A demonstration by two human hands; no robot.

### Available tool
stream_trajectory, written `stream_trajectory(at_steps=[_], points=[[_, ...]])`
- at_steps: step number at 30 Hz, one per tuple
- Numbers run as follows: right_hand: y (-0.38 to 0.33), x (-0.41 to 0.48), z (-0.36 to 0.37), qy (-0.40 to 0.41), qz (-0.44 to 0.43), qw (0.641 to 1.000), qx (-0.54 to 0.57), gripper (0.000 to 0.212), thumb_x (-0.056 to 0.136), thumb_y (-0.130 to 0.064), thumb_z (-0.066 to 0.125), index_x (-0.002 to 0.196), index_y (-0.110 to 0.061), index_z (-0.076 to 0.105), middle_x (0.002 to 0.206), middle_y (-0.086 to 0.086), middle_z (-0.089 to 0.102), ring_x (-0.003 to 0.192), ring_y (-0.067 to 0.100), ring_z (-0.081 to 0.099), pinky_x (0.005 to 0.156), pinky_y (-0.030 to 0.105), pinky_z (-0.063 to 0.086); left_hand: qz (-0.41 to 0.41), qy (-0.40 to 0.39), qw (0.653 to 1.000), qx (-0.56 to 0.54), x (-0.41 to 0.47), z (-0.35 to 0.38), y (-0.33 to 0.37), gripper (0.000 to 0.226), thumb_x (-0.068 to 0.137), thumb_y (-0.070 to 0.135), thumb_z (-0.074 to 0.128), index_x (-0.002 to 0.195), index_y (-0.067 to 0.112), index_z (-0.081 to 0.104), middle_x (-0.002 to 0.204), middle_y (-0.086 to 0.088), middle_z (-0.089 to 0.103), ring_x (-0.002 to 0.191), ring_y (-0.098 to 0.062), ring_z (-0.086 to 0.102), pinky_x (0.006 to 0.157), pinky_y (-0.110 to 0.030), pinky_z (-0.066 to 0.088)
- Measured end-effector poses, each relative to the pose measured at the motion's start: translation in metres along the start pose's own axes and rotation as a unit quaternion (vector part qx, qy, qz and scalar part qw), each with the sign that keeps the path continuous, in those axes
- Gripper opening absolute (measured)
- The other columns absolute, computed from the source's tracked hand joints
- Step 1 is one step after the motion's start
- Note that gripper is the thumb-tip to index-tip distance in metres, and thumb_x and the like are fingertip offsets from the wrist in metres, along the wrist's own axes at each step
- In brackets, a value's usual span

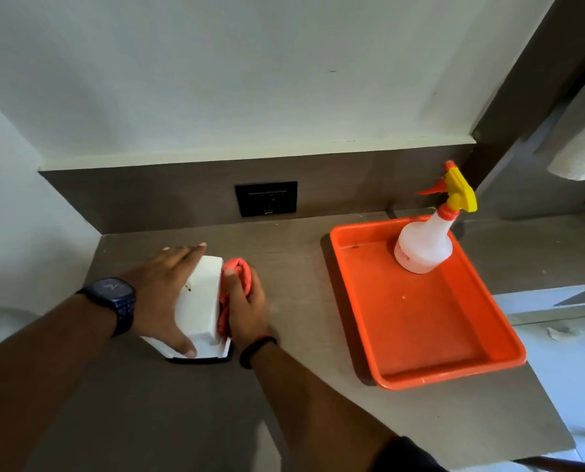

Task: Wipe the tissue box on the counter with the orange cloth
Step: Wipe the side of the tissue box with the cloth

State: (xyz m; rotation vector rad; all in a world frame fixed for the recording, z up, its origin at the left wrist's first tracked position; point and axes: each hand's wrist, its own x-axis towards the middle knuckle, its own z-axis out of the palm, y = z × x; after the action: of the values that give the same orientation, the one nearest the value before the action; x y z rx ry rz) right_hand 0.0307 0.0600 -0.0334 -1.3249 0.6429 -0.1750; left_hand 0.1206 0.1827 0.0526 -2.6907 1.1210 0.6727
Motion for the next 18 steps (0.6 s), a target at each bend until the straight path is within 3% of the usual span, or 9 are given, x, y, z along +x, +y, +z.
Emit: stream_trajectory(at_steps=[4,7,11,16,18], points=[[0.019,0.006,0.014,0.037,0.017,0.999,-0.017,0.027,0.075,-0.081,0.044,0.092,-0.063,0.057,0.128,-0.002,0.067,0.122,0.019,0.061,0.113,0.048,0.047,0.004,0.050,0.999,0.001,0.004,0.006,0.000,0.148,0.027,0.074,0.073,0.144,0.022,0.001,0.151,-0.006,0.025,0.138,-0.033,0.020,0.112,-0.042,0.025],[0.035,-0.004,0.016,0.045,0.022,0.999,0.015,0.034,0.065,-0.098,0.044,0.090,-0.076,0.054,0.127,-0.004,0.068,0.121,0.019,0.064,0.111,0.051,0.050,0.017,0.078,0.997,-0.005,0.004,0.009,-0.002,0.144,0.025,0.078,0.069,0.143,0.021,0.009,0.147,-0.005,0.033,0.134,-0.032,0.029,0.111,-0.045,0.030],[0.040,-0.023,0.021,0.044,-0.040,0.998,0.027,0.036,0.074,-0.091,0.046,0.102,-0.071,0.055,0.122,-0.017,0.067,0.118,0.005,0.064,0.110,0.045,0.053,0.024,0.091,0.995,-0.011,0.004,0.010,-0.003,0.140,0.026,0.080,0.069,0.141,0.022,0.014,0.145,-0.003,0.037,0.130,-0.029,0.036,0.110,-0.044,0.032],[0.018,0.011,0.023,0.033,-0.028,0.999,0.006,0.031,0.079,-0.083,0.045,0.102,-0.065,0.055,0.130,-0.003,0.064,0.126,0.022,0.061,0.113,0.053,0.048,0.030,0.089,0.995,-0.017,0.001,0.004,0.000,0.135,0.028,0.073,0.074,0.140,0.021,0.019,0.142,-0.004,0.040,0.126,-0.028,0.040,0.110,-0.041,0.029],[0.012,0.018,0.020,0.031,-0.001,0.999,-0.011,0.046,0.077,-0.076,0.042,0.113,-0.051,0.059,0.129,-0.002,0.065,0.128,0.023,0.059,0.116,0.052,0.045,0.023,0.077,0.997,-0.016,0.001,0.003,0.001,0.137,0.029,0.072,0.077,0.141,0.021,0.017,0.144,-0.004,0.038,0.129,-0.029,0.035,0.108,-0.042,0.031]])
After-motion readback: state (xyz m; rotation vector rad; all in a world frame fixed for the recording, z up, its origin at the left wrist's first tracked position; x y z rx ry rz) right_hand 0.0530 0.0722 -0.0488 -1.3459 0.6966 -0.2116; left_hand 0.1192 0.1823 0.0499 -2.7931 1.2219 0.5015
